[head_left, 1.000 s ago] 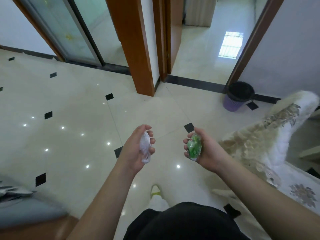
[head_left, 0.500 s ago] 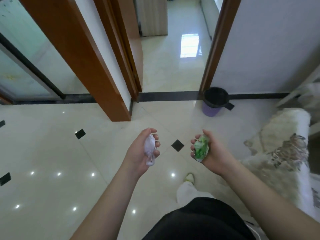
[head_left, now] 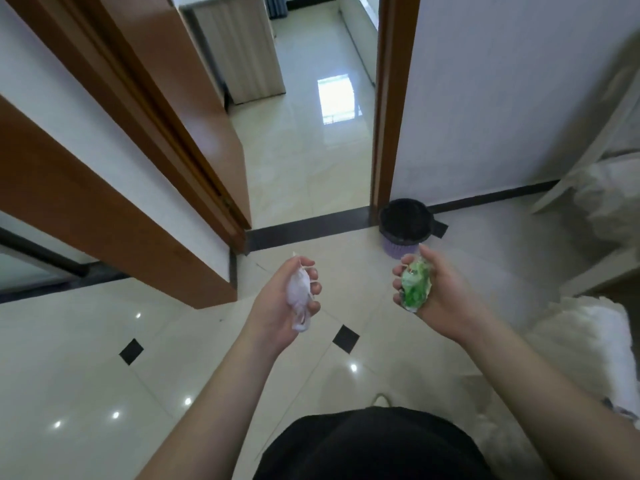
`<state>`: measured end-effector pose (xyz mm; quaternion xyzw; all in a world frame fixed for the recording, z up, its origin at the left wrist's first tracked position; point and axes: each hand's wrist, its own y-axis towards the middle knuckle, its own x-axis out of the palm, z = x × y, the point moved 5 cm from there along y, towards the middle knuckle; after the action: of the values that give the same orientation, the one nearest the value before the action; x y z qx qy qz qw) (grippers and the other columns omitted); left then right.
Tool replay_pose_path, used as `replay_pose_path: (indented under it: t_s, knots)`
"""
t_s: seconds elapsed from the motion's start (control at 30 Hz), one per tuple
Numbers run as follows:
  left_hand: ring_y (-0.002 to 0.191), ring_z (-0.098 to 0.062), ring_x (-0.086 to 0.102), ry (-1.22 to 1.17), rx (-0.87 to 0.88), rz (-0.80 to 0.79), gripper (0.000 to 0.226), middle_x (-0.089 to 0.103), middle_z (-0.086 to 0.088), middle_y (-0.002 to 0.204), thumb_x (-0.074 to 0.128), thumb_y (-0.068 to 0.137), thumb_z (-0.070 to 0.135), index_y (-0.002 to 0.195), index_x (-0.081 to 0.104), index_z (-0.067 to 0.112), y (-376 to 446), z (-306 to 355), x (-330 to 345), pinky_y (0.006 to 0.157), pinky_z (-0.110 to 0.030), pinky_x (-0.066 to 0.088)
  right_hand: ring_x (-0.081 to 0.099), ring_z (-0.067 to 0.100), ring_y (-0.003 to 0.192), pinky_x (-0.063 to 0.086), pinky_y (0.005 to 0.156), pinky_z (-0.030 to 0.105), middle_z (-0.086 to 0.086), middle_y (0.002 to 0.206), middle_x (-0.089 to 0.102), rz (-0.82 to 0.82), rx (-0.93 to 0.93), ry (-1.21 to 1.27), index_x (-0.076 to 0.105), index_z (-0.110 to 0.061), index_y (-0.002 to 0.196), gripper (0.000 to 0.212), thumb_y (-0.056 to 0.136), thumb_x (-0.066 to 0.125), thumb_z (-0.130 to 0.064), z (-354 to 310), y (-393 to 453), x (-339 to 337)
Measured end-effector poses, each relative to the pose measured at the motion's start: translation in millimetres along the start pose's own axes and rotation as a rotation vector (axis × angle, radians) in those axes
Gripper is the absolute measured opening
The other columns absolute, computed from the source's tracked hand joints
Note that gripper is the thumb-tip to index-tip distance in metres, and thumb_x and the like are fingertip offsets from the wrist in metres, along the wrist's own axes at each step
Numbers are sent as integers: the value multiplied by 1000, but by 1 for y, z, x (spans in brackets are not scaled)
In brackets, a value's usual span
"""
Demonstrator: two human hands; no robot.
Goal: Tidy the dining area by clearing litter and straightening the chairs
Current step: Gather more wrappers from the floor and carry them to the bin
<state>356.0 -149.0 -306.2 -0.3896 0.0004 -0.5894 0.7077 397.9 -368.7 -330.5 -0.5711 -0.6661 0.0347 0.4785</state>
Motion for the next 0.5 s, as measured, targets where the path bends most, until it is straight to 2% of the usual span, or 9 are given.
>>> replay_pose_path:
  t_s: [0.17, 0.33, 0.5]
  knots:
    - [64, -11, 50, 9, -76, -10, 19, 53, -2, 81, 57, 91, 35, 93, 60, 16, 64, 16, 14, 44, -20, 42, 54, 17, 65, 46, 63, 32, 5, 77, 60, 48, -51, 34, 57, -15, 87, 26, 92, 49, -40, -37, 36, 3]
    - [62, -11, 48, -15, -131, -119, 22, 53, 0, 79, 63, 79, 34, 89, 59, 16, 134, 50, 27, 43, -18, 40, 55, 18, 64, 46, 61, 32, 6, 77, 60, 137, -93, 29, 59, -14, 85, 29, 92, 49, -40, -73, 88, 10]
    - [63, -11, 47, 7, -179, -185, 23, 52, 0, 79, 64, 78, 33, 90, 59, 15, 205, 95, 32, 42, -18, 40, 55, 19, 65, 47, 62, 34, 7, 78, 61, 240, -133, 53, 59, -12, 89, 29, 92, 50, -40, -103, 143, 28]
